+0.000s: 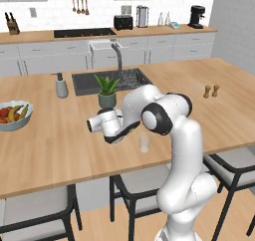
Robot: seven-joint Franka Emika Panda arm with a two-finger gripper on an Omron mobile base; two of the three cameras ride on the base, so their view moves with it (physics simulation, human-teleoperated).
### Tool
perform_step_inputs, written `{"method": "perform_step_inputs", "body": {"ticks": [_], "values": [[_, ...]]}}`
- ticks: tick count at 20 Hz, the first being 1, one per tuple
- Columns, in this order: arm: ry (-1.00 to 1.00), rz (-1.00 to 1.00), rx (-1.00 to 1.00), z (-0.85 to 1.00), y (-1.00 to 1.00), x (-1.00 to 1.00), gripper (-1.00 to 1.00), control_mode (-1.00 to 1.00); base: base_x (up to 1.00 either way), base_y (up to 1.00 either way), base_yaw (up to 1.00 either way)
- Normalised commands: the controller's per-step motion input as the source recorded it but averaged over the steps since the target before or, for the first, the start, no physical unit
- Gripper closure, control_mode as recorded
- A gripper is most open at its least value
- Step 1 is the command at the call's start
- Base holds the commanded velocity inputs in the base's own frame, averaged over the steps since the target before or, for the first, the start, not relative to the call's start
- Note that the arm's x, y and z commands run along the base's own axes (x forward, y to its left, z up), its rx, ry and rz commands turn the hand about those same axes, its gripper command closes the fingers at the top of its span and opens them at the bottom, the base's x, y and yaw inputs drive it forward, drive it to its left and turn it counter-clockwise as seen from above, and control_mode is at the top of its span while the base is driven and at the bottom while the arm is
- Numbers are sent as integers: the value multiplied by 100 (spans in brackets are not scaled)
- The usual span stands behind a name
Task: Take a straw from the drawer in front and place it inside the glass cup on the dining counter.
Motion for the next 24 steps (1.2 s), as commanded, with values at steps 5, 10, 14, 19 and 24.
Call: {"method": "perform_step_inputs", "body": {"ticks": [5,10,14,19,24], "values": [[0,0,0,-62,-20,12,100,-100,0,0,0],[-7,0,0,-9,-13,-16,100,-100,0,0,0],[-13,0,1,16,-15,-34,100,-100,0,0,0],[-7,0,0,1,-27,-34,100,-100,0,0,0],[-10,0,0,0,-29,-39,100,-100,0,0,0]]}}
